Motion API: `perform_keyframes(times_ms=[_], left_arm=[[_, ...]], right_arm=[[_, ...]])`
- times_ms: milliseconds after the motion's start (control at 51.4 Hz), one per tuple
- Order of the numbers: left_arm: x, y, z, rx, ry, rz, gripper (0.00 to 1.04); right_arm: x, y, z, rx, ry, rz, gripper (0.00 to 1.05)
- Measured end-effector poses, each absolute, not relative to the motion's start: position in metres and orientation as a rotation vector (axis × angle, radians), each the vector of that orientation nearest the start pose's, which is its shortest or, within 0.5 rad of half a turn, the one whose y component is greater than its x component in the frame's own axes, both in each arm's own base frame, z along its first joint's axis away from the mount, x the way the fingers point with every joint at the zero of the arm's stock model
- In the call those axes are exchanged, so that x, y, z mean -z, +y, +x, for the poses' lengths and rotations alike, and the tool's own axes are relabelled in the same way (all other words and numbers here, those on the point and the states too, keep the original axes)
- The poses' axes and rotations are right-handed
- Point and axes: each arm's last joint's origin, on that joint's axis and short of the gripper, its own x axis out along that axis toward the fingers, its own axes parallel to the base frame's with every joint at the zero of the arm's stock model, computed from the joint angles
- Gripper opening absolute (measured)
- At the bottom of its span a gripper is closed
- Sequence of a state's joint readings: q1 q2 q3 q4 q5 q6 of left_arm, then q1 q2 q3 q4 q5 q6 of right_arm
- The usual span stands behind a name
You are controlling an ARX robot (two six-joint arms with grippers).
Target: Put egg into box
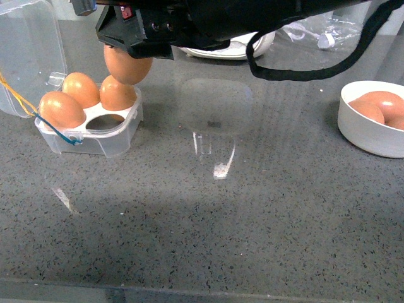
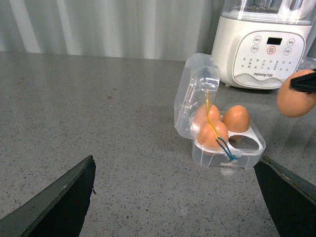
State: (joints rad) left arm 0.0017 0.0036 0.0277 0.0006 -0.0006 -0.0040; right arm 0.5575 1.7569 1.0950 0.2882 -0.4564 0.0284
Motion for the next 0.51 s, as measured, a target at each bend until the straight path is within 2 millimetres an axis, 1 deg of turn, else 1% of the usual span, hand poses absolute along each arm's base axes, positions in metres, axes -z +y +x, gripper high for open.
perform_keyframes(times_ms=[136, 292, 506], left_arm=[[-0.173, 0.0, 0.096, -0.002, -0.025, -0.004, 0.98], [-0.173, 0.0, 0.096, -0.002, -0.025, -0.004, 0.98], [-0.173, 0.0, 0.096, -0.002, -0.025, -0.004, 0.98]], right_arm=[[-0.223, 0.225, 0.327, -1.012, 0.409, -0.01, 0.39], [-0.215, 0.235, 0.333, -1.025, 0.432, -0.041, 0.39], [-0.209, 0.241, 0.336, -1.047, 0.449, -0.049, 0.39]])
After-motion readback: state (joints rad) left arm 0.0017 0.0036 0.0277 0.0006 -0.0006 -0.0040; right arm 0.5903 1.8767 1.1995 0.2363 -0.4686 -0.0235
